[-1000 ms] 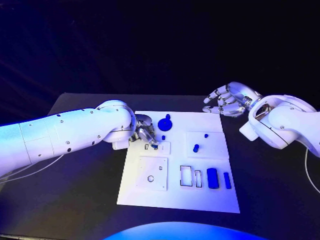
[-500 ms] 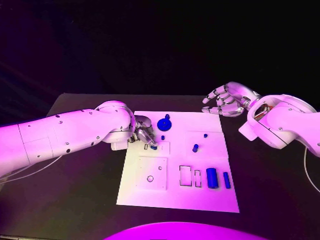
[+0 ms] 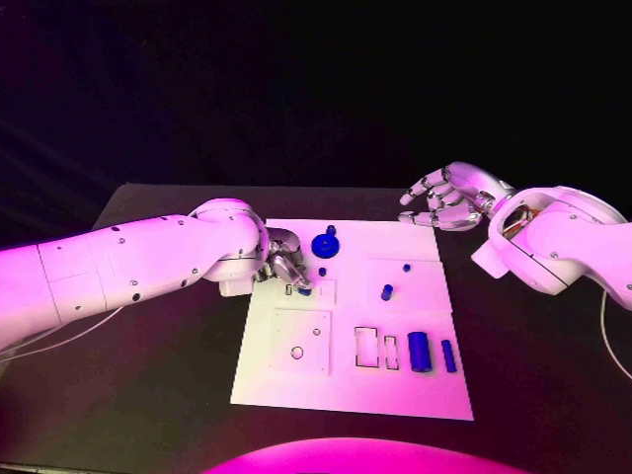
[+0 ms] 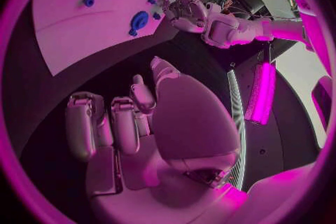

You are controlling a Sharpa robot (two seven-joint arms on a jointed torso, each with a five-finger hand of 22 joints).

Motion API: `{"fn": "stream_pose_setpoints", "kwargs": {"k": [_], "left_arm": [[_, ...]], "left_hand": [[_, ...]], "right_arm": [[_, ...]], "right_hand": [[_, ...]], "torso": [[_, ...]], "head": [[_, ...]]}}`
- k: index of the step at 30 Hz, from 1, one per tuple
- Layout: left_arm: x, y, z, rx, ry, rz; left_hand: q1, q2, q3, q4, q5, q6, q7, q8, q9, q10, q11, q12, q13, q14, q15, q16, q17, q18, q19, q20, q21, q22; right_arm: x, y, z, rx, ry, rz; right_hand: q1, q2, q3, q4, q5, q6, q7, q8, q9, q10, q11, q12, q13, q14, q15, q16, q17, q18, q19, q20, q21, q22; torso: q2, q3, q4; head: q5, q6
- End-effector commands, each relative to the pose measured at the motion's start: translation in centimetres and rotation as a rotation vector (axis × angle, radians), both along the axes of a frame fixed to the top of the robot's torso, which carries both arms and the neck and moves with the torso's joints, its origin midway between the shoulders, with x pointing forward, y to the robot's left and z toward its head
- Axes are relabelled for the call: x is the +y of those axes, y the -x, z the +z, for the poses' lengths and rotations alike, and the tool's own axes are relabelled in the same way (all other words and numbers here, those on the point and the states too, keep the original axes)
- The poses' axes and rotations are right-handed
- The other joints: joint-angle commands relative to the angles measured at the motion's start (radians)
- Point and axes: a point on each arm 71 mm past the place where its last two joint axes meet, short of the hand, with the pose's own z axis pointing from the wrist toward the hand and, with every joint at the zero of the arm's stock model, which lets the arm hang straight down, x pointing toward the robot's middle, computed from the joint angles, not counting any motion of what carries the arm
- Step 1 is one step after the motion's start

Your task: Assemble the parts on the task board

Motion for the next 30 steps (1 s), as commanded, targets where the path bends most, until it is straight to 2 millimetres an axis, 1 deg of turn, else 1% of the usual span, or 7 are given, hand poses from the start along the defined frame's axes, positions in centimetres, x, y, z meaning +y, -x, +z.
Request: {"fn": "stream_pose_setpoints", "kwargs": {"k": [1,3,4,5,25,28,30], "left_arm": [[-0.06,0.12,-0.20,0.014,-0.015,-0.014],[-0.10,0.12,-0.20,0.014,-0.015,-0.015],[-0.12,0.12,-0.20,0.014,-0.015,-0.015],[-0.14,0.11,-0.20,0.014,-0.015,-0.015],[-0.45,-0.26,-0.34,0.013,-0.009,-0.005],[-0.51,-0.28,-0.37,0.014,-0.007,-0.004],[-0.52,-0.30,-0.39,0.015,-0.007,-0.003]], "left_hand": [[-0.013,0.001,0.204,-0.198,0.005,0.026,-0.018,0.007,0.007,0.009,-0.002,0.005,0.002,0.091,-0.010,0.005,0.220,-0.018,0.008,-0.001,0.006,0.041],[-0.020,0.002,0.203,-0.198,0.005,0.030,-0.020,0.009,0.009,0.013,-0.004,0.007,0.004,0.092,-0.011,0.007,0.221,-0.019,0.011,-0.002,0.007,0.045],[-0.024,0.002,0.202,-0.198,0.004,0.033,-0.022,0.010,0.010,0.026,-0.005,0.022,0.028,0.092,-0.012,0.007,0.222,-0.019,0.011,-0.003,0.008,0.046],[-0.027,0.003,0.201,-0.198,0.004,0.036,-0.023,0.011,0.011,0.028,-0.006,0.024,0.031,0.092,-0.013,0.007,0.222,-0.019,0.011,-0.004,0.007,0.045],[-0.080,0.013,0.167,-0.177,-0.007,0.057,-0.036,0.011,0.016,0.047,-0.016,0.038,0.054,0.094,-0.021,0.011,0.228,-0.022,0.021,-0.012,0.011,0.058],[-0.090,0.013,0.156,-0.172,-0.009,0.060,-0.038,0.010,0.017,0.049,-0.017,0.040,0.058,0.094,-0.023,0.012,0.230,-0.022,0.021,-0.013,0.011,0.059],[-0.106,0.013,0.141,-0.162,-0.011,0.063,-0.040,0.008,0.017,0.050,-0.019,0.041,0.060,0.095,-0.024,0.012,0.230,-0.023,0.022,-0.015,0.011,0.060]], "right_arm": [[0.20,0.10,-0.07,0.001,0.011,0.019],[0.20,0.10,-0.07,0.002,0.011,0.019],[0.19,0.10,-0.07,0.002,0.011,0.019],[0.19,0.10,-0.07,0.002,0.011,0.019],[0.16,0.10,-0.07,0.001,0.010,0.018],[0.17,0.10,-0.07,0.001,0.009,0.018],[0.16,0.10,-0.07,0.001,0.009,0.018]], "right_hand": [[0.001,-0.008,0.004,0.000,0.006,0.006,-0.003,0.003,-0.001,-0.005,-0.004,-0.001,0.000,0.078,-0.007,-0.003,0.170,0.017,0.039,-0.006,-0.004,0.204],[-0.002,-0.009,0.005,0.001,0.008,0.007,-0.003,0.004,-0.001,-0.006,-0.004,-0.001,-0.001,0.078,-0.007,-0.003,0.170,0.017,0.039,-0.006,-0.004,0.204],[-0.002,-0.009,0.005,0.001,0.008,0.007,-0.003,0.004,-0.001,-0.006,-0.004,-0.001,-0.001,0.078,-0.007,-0.003,0.170,0.017,0.039,-0.006,-0.004,0.204],[-0.002,-0.009,0.005,0.001,0.008,0.007,-0.003,0.004,-0.001,-0.006,-0.004,-0.001,-0.001,0.078,-0.007,-0.003,0.170,0.017,0.039,-0.006,-0.004,0.204],[-0.004,-0.010,0.007,0.002,0.010,0.007,-0.003,0.004,-0.002,-0.005,-0.004,-0.001,-0.002,0.078,-0.007,-0.003,0.170,0.017,0.039,-0.006,-0.004,0.204],[-0.004,-0.010,0.007,0.002,0.010,0.007,-0.003,0.004,-0.002,-0.005,-0.004,-0.001,-0.002,0.078,-0.007,-0.003,0.170,0.017,0.039,-0.006,-0.004,0.204],[-0.004,-0.010,0.007,0.002,0.010,0.007,-0.003,0.004,-0.002,-0.005,-0.004,-0.001,-0.002,0.078,-0.007,-0.003,0.170,0.017,0.039,-0.006,-0.004,0.204]], "torso": [[0.000,0.0001,-0.0002],[0.000,0.0004,-0.0005],[0.000,0.0004,-0.0007],[0.000,0.0006,-0.0007],[0.000,0.0007,-0.0012],[0.000,0.0006,-0.0010],[0.001,0.0007,-0.0010]], "head": [[0.000,-0.002],[-0.001,-0.003],[0.000,-0.003],[0.000,-0.003],[-0.007,-0.004],[-0.007,-0.006],[-0.007,-0.005]]}}
